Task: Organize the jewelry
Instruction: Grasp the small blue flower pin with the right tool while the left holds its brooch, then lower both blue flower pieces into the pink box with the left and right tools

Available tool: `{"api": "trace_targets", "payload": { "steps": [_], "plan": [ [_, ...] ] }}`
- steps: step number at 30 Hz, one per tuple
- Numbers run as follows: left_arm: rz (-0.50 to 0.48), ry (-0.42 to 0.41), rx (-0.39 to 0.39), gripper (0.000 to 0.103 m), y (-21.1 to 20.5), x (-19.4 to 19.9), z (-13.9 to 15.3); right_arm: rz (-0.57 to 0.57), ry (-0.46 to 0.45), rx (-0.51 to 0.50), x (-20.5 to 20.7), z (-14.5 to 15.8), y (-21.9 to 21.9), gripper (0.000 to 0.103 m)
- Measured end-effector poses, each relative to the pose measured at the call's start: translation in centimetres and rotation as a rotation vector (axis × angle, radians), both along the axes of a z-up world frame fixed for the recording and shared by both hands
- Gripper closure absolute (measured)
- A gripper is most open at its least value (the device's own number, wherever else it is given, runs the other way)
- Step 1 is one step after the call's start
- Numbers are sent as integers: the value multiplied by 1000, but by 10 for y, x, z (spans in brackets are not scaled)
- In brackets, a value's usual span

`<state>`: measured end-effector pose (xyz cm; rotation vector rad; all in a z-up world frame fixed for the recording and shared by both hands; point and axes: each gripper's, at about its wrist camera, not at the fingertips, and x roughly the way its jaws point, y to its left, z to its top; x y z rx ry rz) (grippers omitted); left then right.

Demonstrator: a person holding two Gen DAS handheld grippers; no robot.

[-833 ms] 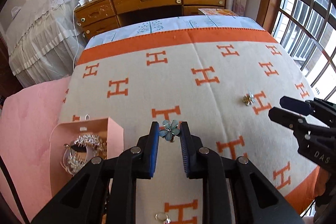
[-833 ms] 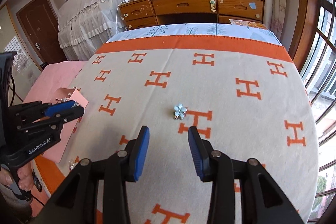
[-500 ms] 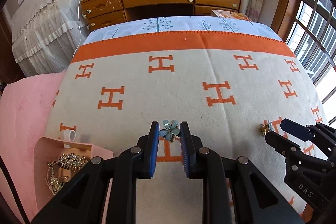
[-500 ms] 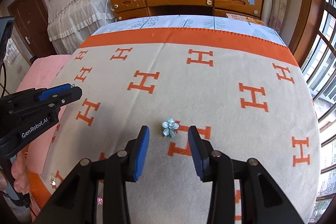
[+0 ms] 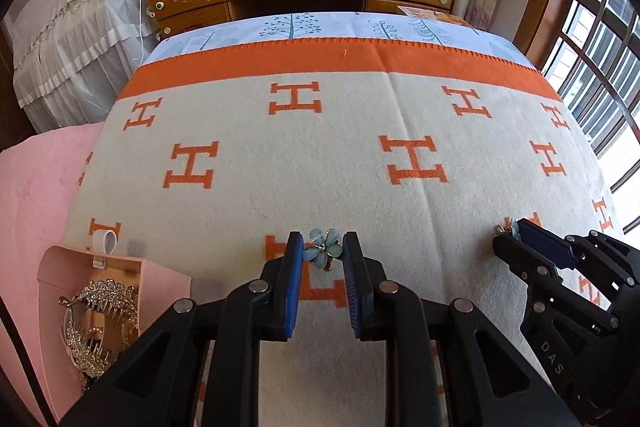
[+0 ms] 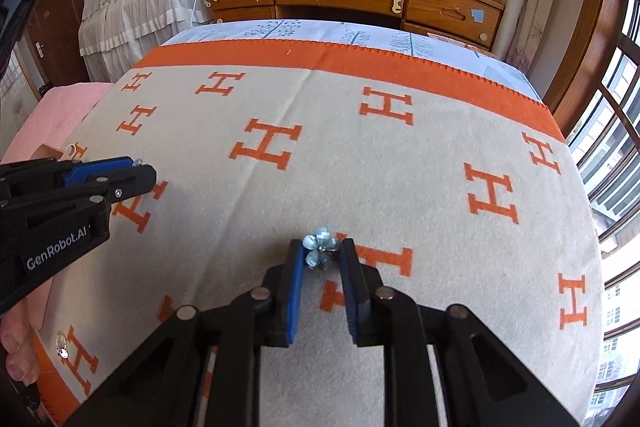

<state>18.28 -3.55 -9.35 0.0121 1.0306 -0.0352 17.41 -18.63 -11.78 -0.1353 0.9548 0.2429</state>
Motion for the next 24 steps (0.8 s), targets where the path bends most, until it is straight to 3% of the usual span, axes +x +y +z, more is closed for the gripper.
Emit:
{"api": "trace_targets", "payload": {
  "steps": [5, 12, 24],
  "plan": [
    [-16, -2, -18, 85, -1, -16, 4, -6, -8, 1, -7, 5, 4, 86],
    [-31, -9, -41, 85, 14, -54, 18, 8, -74, 50, -48, 36, 20, 86],
    [43, -73, -34, 85, 95, -126, 46, 126, -131, 118, -118, 73, 79, 86]
  ]
}}
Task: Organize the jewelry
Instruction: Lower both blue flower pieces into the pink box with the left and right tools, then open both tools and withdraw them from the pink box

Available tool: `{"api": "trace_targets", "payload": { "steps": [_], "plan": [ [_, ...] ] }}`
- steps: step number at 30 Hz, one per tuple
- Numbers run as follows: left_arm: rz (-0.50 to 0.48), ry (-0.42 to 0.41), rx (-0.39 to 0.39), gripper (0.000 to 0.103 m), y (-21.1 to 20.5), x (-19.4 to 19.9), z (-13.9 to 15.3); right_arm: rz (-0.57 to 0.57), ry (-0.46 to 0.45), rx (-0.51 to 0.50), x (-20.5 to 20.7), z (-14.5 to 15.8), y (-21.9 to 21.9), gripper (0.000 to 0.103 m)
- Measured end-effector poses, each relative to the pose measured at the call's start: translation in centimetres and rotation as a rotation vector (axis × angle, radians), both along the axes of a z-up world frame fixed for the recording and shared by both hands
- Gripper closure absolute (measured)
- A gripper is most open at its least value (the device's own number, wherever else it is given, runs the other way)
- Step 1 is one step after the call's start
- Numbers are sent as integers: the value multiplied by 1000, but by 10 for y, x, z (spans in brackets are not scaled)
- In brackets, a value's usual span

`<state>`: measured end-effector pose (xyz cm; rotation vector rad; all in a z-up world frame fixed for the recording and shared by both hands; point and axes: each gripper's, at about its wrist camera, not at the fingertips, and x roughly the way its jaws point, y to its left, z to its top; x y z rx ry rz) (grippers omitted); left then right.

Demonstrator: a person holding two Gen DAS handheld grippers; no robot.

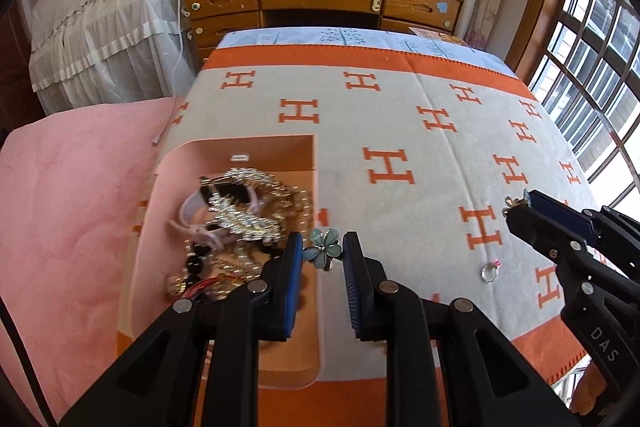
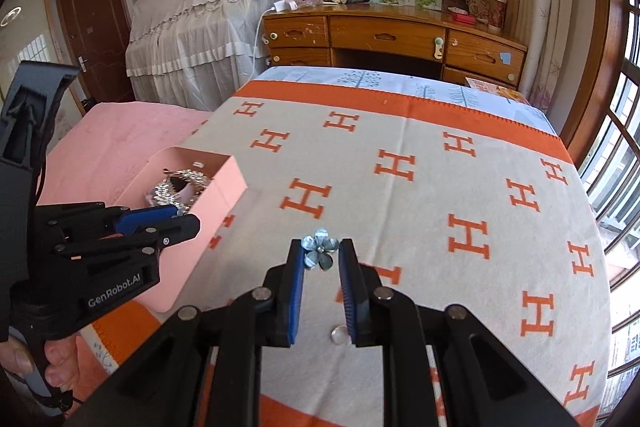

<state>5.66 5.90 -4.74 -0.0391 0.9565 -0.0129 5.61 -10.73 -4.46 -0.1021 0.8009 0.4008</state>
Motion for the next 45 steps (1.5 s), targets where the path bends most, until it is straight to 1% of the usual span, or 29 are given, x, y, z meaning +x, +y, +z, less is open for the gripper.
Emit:
{"api": "trace_targets", "payload": {
  "steps": [4, 7, 11, 14, 20, 26, 31, 33, 36, 37, 38, 41, 45],
  "plan": [
    [69, -20, 12, 85, 38, -15, 6, 32, -33, 3, -11, 8, 23, 86],
    [131, -34, 17, 85, 64, -25, 6, 64, -31, 30, -15, 10, 38, 86],
    [167, -13, -15, 85, 89, -31, -4, 116, -27, 83, -19, 12, 58, 86],
    [159, -1, -38, 85, 97, -30, -13, 160, -16, 113, -21, 9, 71, 86],
    [125, 6, -76, 85, 103, -25, -25, 236, 28, 116, -25, -4, 96, 86],
    [120, 8, -100, 85, 111, -23, -31, 253, 66, 111, -21, -13, 107, 86],
    [100, 5, -103, 84, 109, -24, -33, 267, 89, 116, -20, -16, 112, 85],
    [95, 4, -103, 82, 107, -24, -33, 269, 95, 118, -19, -18, 113, 85],
    [96, 2, -99, 75, 105, -24, -33, 264, 105, 115, -18, -22, 115, 85],
    [99, 0, -98, 66, 104, -25, -33, 263, 109, 110, -17, -22, 115, 85],
    [94, -7, -105, 60, 104, -26, -32, 258, 110, 106, -17, -23, 115, 85],
    [87, -18, -105, 52, 99, -27, -29, 250, 109, 113, -18, -24, 112, 85],
    [81, -34, -76, 47, 92, -30, -25, 239, 101, 122, -19, -23, 107, 84]
  ]
}}
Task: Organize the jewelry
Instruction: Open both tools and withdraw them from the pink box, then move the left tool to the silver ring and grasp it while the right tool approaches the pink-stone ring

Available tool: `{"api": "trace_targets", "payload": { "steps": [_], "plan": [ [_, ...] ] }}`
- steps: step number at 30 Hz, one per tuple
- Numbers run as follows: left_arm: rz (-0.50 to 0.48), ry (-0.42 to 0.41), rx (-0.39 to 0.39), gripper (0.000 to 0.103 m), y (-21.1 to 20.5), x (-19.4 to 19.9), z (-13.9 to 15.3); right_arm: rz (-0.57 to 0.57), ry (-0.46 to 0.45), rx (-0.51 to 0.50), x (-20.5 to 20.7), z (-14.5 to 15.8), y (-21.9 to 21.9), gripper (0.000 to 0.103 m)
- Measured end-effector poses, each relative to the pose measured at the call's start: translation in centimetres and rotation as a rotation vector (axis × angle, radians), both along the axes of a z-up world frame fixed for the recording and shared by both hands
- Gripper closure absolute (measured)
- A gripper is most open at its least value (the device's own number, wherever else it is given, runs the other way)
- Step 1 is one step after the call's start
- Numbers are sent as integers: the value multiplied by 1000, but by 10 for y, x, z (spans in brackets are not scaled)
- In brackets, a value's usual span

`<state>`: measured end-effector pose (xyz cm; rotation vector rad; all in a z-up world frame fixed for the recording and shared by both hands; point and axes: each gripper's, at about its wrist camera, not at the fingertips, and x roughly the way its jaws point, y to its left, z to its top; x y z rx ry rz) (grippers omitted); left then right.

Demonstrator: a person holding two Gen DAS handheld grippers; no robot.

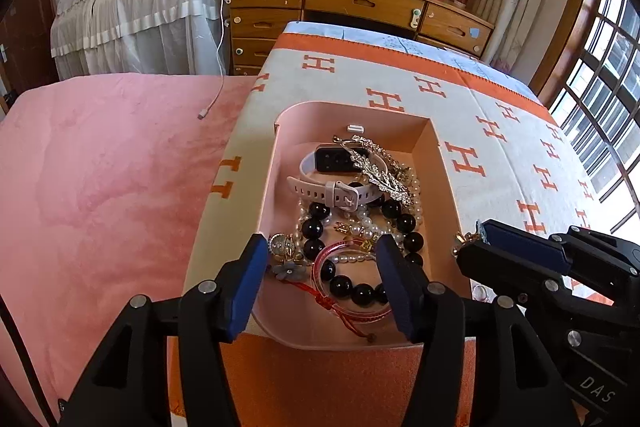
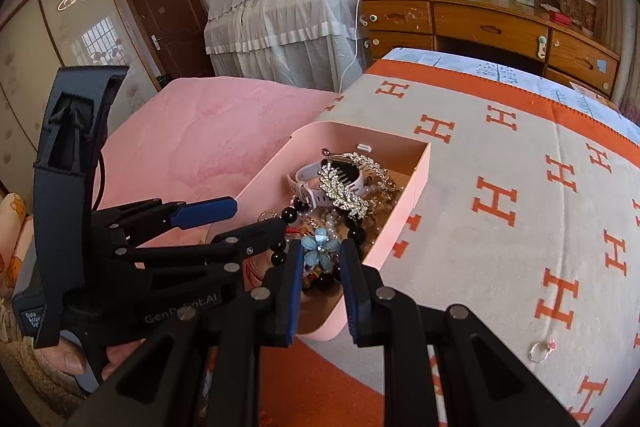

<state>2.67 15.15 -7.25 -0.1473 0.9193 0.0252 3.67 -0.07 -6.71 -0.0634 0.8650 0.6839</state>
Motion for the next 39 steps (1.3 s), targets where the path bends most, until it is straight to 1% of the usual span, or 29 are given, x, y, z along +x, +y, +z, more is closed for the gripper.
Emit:
{"api": "trace_targets", "payload": {
  "steps": [4, 7, 21, 25, 28, 31, 35, 39],
  "plan": [
    [2, -8, 3, 44, -2, -2, 3, 6, 3, 2, -3, 0, -2, 81],
    [5, -12, 7, 44, -3, -4, 5, 9, -2, 8, -4, 2, -3, 74],
    [-12, -30, 27, 43, -15, -12, 13, -15, -19, 34, -12, 8, -15, 74],
    [-17, -35, 33, 40, -19, -15, 15, -28, -18, 37, -14, 10, -22, 74],
    [-21, -44, 42, 36, -23, -18, 18, -47, -24, 34, -16, 11, -35, 74],
    [-30, -50, 52, 35, -31, -19, 20, -79, -43, 30, -17, 12, -54, 74],
    [-47, -54, 73, 35, -45, -22, 21, -160, -84, 11, -20, 13, -87, 74],
    [-63, -64, 103, 35, -63, -26, 22, -244, -89, -2, -20, 11, -121, 74]
  ]
}}
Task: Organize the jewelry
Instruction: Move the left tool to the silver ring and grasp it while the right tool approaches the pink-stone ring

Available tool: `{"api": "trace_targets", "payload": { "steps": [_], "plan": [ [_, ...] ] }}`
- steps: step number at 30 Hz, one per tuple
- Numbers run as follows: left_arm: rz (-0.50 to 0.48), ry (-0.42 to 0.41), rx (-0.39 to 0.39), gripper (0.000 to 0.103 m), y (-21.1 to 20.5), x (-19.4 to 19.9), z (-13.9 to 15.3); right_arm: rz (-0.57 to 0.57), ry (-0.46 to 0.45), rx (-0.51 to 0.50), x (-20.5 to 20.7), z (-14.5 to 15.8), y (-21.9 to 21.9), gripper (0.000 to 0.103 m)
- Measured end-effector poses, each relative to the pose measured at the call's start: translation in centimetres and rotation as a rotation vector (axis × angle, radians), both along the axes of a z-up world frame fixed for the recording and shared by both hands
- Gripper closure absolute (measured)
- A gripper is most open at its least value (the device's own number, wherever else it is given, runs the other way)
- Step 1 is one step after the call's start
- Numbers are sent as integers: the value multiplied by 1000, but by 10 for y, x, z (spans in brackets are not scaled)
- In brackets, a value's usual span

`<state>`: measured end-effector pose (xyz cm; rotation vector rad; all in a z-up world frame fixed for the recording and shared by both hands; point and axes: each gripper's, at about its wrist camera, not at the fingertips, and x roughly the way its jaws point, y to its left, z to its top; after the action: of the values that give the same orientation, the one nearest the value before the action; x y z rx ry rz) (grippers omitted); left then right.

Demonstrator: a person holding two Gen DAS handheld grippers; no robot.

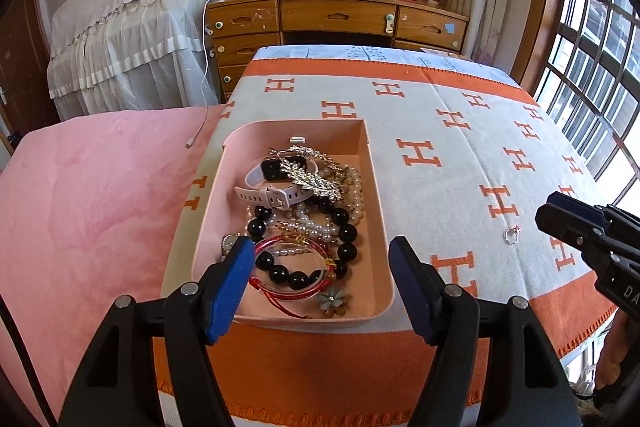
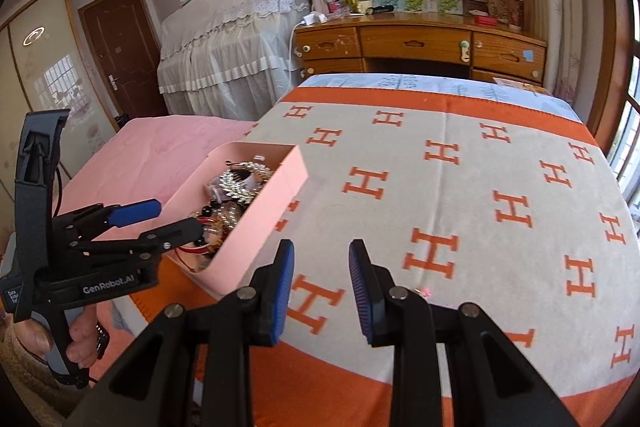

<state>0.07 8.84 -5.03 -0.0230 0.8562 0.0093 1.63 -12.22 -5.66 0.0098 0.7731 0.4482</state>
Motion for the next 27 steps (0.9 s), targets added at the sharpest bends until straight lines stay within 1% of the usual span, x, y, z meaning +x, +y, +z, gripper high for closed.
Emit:
{"api": "trace_targets", "payload": {
  "steps": [3, 6, 11, 15, 17, 21, 23, 27],
  "plan": [
    [-21, 2, 19, 35, -16, -5, 0, -47, 3, 3, 0, -4, -24, 74],
    [-38, 4, 26, 35, -32, -11, 1, -63, 28, 15, 0, -12, -40, 74],
    [-59, 25, -17, 35, -57, -20, 0, -36, 64, 39, 0, -24, -52, 74],
    [-45, 50, -18, 38, -74, -22, -8, 4, 69, 42, -1, -31, -58, 74],
    [-32, 78, -33, 44, -78, -18, -15, 22, 74, 45, -1, -34, -62, 74],
    [14, 154, -79, 52, -81, -8, -31, 50, 79, 50, 0, -39, -68, 74],
    [43, 188, -106, 61, -80, -3, -38, 60, 82, 53, 0, -41, -72, 74],
    [86, 218, -130, 65, -81, 3, -47, 79, 84, 55, 2, -44, -78, 74]
  ]
}}
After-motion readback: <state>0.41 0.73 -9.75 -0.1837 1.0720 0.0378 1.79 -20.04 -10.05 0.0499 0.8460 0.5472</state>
